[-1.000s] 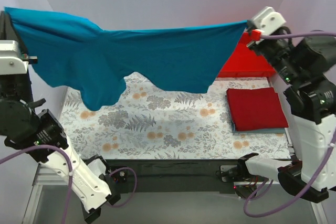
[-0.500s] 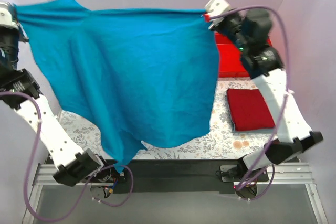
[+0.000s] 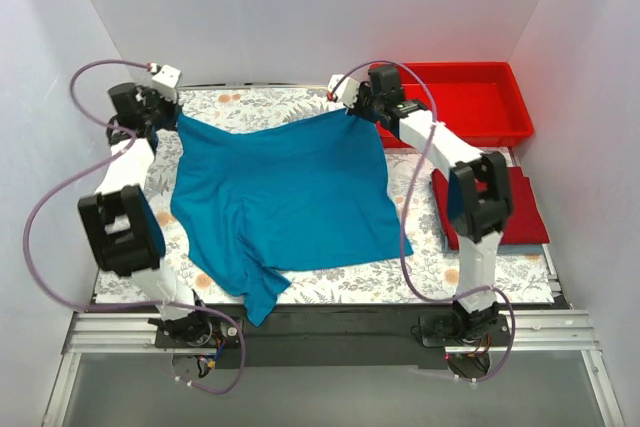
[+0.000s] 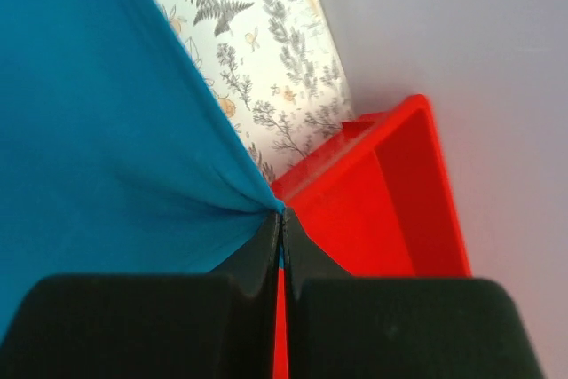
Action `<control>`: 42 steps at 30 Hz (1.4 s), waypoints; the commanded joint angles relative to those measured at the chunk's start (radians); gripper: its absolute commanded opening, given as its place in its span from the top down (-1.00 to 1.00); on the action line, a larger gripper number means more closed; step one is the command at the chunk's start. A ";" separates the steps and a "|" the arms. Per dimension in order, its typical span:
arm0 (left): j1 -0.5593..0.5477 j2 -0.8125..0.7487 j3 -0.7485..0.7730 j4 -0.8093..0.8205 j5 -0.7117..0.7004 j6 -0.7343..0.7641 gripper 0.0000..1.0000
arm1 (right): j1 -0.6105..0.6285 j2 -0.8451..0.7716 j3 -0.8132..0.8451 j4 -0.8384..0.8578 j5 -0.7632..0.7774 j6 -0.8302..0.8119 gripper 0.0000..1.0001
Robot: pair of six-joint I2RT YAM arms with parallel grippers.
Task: Fold and stack the t-shirts
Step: Flatten the tshirt out, then fold the tshirt
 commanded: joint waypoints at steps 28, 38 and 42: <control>-0.085 -0.144 -0.055 -0.257 -0.170 0.071 1.00 | -0.039 0.008 -0.138 0.118 -0.087 -0.241 0.97; -0.105 -0.362 -0.296 -0.446 -0.197 0.117 1.00 | -0.047 -0.044 -0.272 0.117 -0.110 -0.320 0.97; -0.127 -0.385 -0.370 -0.467 -0.211 0.079 1.00 | -0.056 -0.015 -0.284 0.120 -0.089 -0.365 0.97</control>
